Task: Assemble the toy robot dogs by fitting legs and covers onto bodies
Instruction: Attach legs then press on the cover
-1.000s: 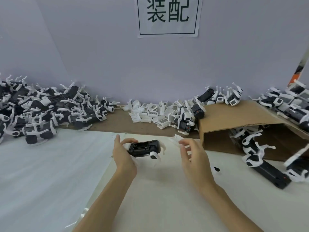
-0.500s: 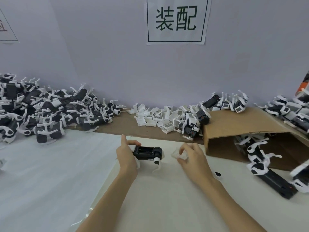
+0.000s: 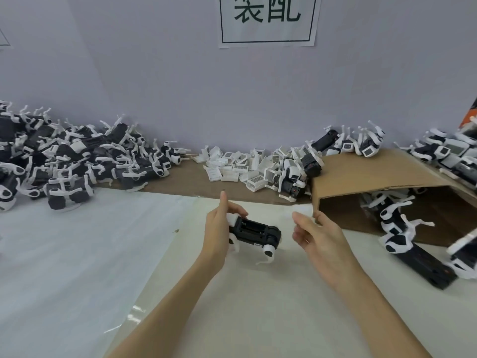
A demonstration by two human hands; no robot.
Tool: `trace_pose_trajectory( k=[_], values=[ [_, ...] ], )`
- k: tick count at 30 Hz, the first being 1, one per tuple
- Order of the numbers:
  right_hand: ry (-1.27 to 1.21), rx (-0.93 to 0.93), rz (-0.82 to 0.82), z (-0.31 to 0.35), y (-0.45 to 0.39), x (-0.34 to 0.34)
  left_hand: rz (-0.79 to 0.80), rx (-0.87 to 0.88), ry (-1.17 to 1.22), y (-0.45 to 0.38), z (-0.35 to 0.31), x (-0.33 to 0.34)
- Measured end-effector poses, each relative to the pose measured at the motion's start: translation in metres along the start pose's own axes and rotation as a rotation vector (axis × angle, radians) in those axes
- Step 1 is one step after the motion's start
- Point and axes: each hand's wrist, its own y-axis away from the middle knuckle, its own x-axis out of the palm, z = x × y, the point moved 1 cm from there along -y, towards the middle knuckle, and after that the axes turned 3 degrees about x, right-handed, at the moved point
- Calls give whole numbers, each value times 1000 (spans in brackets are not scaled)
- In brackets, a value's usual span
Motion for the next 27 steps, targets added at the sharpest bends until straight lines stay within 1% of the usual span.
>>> trace_pose_trajectory(
  k=[3, 5, 6, 8, 9, 11, 12, 14, 17, 20, 22, 25, 27],
  values=[
    [-33, -41, -20, 3, 0, 1, 81, 97, -64, 6, -5, 4],
    [12, -105, -39, 6, 3, 4, 115, 165, -90, 9, -7, 6],
    [100, -166, -55, 8, 6, 5, 128, 187, -100, 10, -8, 6],
    [406, -346, -63, 11, 12, 6, 145, 211, -117, 13, -9, 8],
    [581, -436, -13, 11, 15, 8, 149, 229, -130, 14, -10, 9],
    [890, -544, 125, 3, 19, 14, 148, 280, -152, 14, -9, 10],
    [1022, -579, 164, -3, 21, 18, 146, 293, -156, 14, -9, 10],
    [1204, -647, 169, -11, 22, 26, 127, 286, -169, 14, -8, 10],
    [1320, -714, 164, -18, 24, 32, 70, 234, -249, 9, -5, 8],
    [1501, -739, 176, -27, 26, 35, 42, 149, -275, 5, -5, 5],
    [1600, -791, 127, -31, 27, 39, 42, 120, -270, 5, -7, 3],
    [1598, -855, 30, -29, 24, 41, 95, 135, -225, 7, -10, 4],
    [1535, -854, 37, -26, 22, 37, 172, 178, -228, 8, -13, 2]
  ],
)
